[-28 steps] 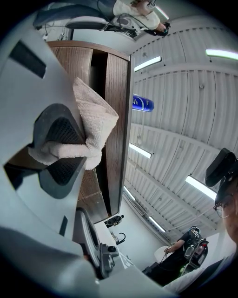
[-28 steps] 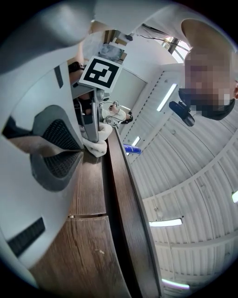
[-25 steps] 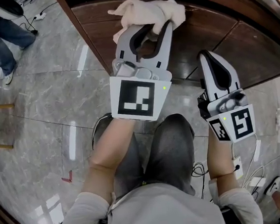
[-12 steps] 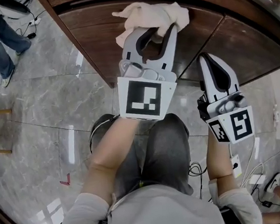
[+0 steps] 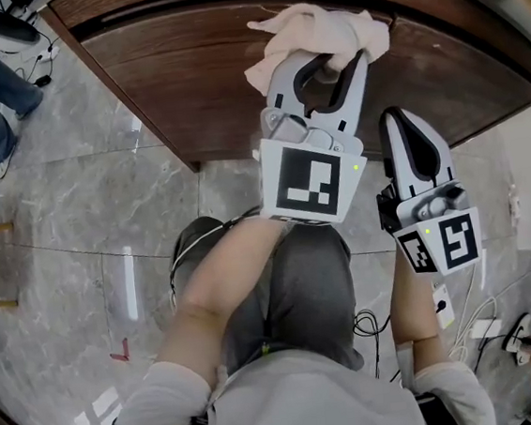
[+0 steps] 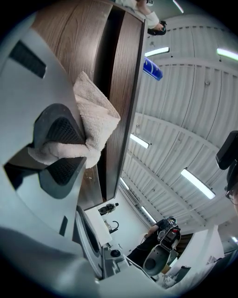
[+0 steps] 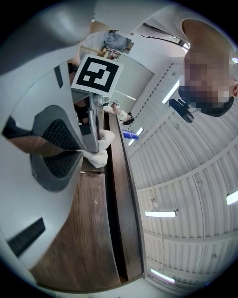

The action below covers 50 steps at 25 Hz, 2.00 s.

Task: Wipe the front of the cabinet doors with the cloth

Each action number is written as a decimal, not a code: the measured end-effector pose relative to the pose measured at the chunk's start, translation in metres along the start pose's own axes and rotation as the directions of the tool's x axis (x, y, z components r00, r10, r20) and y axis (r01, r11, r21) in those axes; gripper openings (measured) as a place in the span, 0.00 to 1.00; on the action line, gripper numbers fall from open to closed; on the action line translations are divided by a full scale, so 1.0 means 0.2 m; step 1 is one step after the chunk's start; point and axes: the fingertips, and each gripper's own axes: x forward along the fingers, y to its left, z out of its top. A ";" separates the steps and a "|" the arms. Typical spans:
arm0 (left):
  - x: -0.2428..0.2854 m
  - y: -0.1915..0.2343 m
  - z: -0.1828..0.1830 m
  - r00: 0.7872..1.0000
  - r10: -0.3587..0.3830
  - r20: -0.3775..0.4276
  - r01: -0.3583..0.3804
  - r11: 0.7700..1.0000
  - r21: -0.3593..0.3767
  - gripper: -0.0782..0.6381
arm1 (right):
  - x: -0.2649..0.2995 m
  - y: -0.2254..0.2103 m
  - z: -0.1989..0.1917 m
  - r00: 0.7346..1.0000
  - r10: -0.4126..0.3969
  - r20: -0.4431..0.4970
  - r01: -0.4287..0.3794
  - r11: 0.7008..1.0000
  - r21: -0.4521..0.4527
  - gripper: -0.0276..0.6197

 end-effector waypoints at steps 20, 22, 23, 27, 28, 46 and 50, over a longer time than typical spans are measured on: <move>-0.46 0.40 0.07 0.996 0.091 0.014 -0.090 0.995 -0.042 0.23 | 0.25 0.31 -0.09 0.992 0.129 0.004 -0.129 0.990 0.048 0.10; -0.58 0.54 0.06 0.987 0.159 -0.009 -0.159 0.985 -0.070 0.23 | 0.31 0.38 -0.09 0.988 0.155 0.006 -0.155 0.986 0.054 0.10; -0.64 0.61 0.05 0.982 0.187 -0.019 -0.188 0.980 -0.066 0.23 | 0.33 0.42 -0.09 0.986 0.167 0.007 -0.167 0.984 0.055 0.10; -0.85 0.85 -0.03 0.959 0.281 -0.046 -0.283 0.958 -0.053 0.23 | 0.42 0.58 -0.10 0.978 0.207 0.006 -0.207 0.977 0.055 0.10; -0.89 0.90 -0.05 0.952 0.301 -0.050 -0.303 0.951 -0.057 0.23 | 0.43 0.61 -0.10 0.977 0.214 0.004 -0.214 0.975 0.055 0.10; -1.05 1.24 -0.40 0.885 0.461 -0.070 -0.462 0.887 0.002 0.23 | 0.53 0.80 -0.22 0.974 0.221 -0.047 -0.218 0.974 0.054 0.10; -1.02 1.20 -0.48 0.897 0.431 -0.099 -0.432 0.902 0.014 0.23 | 0.50 0.78 -0.24 0.975 0.215 -0.054 -0.212 0.976 0.057 0.10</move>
